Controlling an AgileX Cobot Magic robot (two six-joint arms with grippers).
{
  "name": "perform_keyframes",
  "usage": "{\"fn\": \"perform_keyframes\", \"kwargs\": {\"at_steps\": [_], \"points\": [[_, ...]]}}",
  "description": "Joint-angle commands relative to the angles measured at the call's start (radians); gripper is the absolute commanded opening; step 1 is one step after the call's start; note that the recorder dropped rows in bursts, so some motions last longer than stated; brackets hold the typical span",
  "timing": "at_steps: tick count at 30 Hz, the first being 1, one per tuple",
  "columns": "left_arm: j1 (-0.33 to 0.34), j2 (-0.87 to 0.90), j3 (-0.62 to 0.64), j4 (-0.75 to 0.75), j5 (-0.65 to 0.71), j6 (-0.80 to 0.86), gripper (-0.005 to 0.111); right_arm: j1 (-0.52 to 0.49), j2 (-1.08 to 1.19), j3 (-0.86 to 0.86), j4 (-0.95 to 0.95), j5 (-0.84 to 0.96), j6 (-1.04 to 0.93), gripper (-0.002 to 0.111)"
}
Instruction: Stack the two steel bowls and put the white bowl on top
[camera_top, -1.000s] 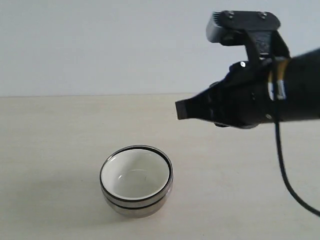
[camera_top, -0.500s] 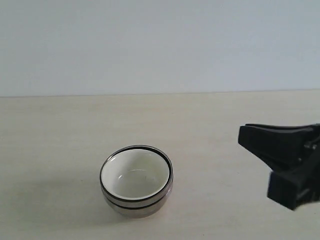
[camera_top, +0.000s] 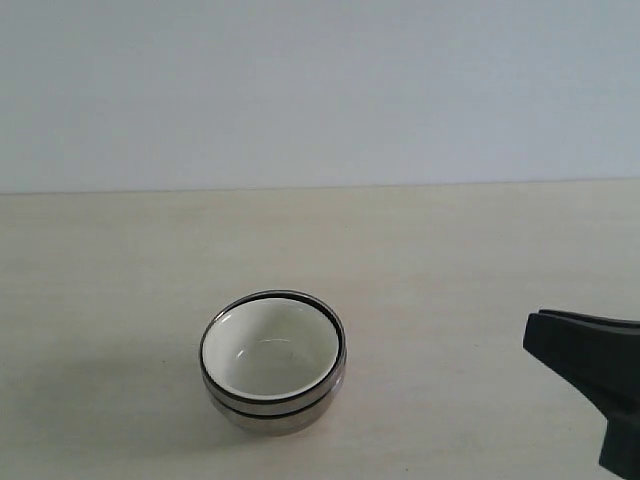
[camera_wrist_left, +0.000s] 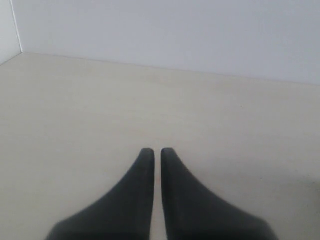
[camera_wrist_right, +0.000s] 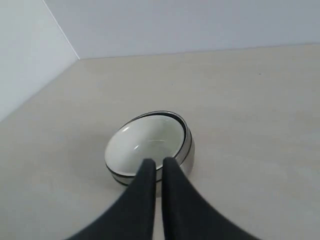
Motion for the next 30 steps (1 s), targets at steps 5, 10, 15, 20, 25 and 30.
{"fn": "perform_keyframes", "kwargs": {"at_steps": [5, 10, 15, 20, 25, 30], "points": [[0.003, -0.001, 0.003, 0.002, 0.000, -0.003, 0.004, -0.002, -0.016, 0.003, 0.000, 0.001, 0.002, 0.000], [0.003, -0.001, 0.003, 0.002, 0.000, -0.003, 0.004, -0.131, -0.293, 0.003, -0.008, 0.034, -0.032, 0.000], [0.003, -0.001, 0.003, 0.002, 0.000, -0.003, 0.004, -0.339, -0.534, 0.082, -0.008, 0.165, -0.153, 0.000], [0.003, -0.001, 0.003, 0.002, 0.000, -0.003, 0.004, -0.427, -0.601, 0.205, -0.008, 0.159, -0.180, 0.000], [0.003, -0.001, 0.003, 0.002, 0.000, -0.003, 0.004, -0.454, -0.601, 0.246, -0.008, 0.142, -0.204, 0.000], [0.003, -0.001, 0.003, 0.002, 0.000, -0.003, 0.004, -0.456, -0.601, 0.246, -0.033, 0.228, -0.217, 0.000]]}}
